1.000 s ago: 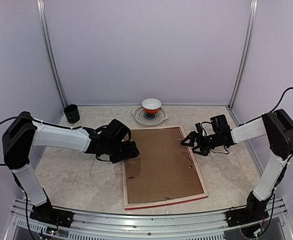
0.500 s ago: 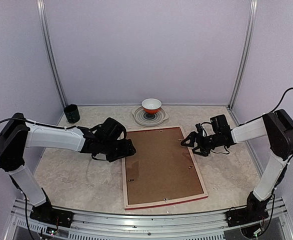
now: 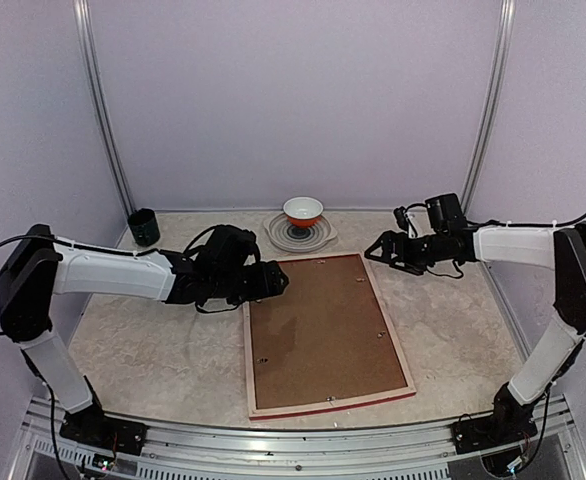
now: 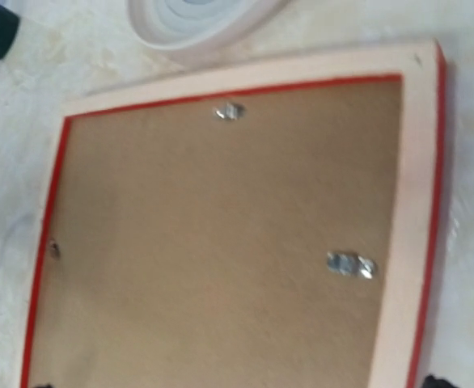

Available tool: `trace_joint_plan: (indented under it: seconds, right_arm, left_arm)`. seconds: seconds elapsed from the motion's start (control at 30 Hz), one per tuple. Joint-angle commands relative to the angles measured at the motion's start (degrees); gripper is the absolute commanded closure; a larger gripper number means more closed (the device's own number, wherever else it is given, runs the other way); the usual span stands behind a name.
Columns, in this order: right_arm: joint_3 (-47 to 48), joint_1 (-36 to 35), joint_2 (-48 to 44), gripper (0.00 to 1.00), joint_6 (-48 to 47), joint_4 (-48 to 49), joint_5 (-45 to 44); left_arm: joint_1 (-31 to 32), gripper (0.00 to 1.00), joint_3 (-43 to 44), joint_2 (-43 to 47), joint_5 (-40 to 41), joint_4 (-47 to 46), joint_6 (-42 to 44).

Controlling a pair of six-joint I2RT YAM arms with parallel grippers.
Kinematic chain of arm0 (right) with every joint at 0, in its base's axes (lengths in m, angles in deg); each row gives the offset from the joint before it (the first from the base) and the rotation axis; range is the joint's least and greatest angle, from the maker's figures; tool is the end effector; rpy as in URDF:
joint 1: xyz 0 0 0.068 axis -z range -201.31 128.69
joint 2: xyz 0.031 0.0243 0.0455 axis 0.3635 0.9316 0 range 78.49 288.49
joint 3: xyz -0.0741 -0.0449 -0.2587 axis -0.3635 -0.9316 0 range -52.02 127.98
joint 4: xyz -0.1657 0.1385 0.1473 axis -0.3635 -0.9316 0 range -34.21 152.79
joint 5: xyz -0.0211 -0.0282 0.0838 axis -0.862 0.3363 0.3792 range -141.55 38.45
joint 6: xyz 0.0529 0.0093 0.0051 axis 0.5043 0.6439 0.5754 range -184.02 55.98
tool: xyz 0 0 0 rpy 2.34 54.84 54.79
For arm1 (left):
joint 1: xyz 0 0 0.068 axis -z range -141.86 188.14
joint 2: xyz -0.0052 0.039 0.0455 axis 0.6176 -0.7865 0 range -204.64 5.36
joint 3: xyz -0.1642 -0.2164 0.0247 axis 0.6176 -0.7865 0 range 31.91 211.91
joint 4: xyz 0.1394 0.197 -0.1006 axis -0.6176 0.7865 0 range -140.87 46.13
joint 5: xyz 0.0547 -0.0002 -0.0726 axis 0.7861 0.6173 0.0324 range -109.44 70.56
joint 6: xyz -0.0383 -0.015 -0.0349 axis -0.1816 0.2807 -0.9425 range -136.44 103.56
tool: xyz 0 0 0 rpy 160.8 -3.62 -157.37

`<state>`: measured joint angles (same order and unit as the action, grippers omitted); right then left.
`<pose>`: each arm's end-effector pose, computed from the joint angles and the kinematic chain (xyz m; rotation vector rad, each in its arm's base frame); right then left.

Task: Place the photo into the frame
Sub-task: Press the fastener onto the backboard.

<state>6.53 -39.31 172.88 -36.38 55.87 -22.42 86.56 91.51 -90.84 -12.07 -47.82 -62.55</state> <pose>0.3285 0.1249 0.2105 -0.0696 2.4066 0.9786 0.2458 -0.2701 0.2083 -0.0239 2.3622 -0.7119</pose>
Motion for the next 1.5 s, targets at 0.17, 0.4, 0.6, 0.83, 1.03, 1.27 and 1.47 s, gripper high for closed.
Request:
trace_joint_plan:
  seconds: [0.17, 0.4, 0.6, 0.83, 1.03, 1.27, 1.47]
  right_arm:
    - [9.3, -1.9, 7.1, 0.08, -2.0, -3.8, 1.5]
    - [16.0, -6.5, 13.6, 0.08, -5.4, -9.5, -4.9]
    - [18.8, -8.0, 16.8, 0.03, -5.9, -11.0, -6.1]
    - [21.2, -9.2, 21.4, 0.03, -5.4, -12.5, -8.1]
    - [24.4, -10.0, 24.7, 0.03, -5.9, -15.2, -10.7]
    - [24.0, -11.1, 24.7, 0.04, -6.8, -15.5, -12.7]
    - [23.4, -11.7, 20.4, 0.03, -7.7, -15.4, -13.4]
  left_arm:
    - [-1.7, 0.21, 12.1, -12.5, -4.7, -6.6, 7.1]
    - [-3.5, 0.22, 15.7, -20.2, -11.5, -7.4, 7.6]
    - [-4.3, 0.23, 16.7, -23.6, -13.8, -6.6, 8.6]
    - [-3.7, 0.25, 16.1, -22.3, -13.2, -7.4, 9.0]
    - [-2.5, 0.28, 15.6, -21.7, -12.8, -8.0, 9.3]
    - [-1.5, 0.38, 15.5, -22.8, -12.2, -7.1, 10.2]
    - [-1.1, 0.54, 14.3, -22.6, -12.0, -7.4, 10.9]
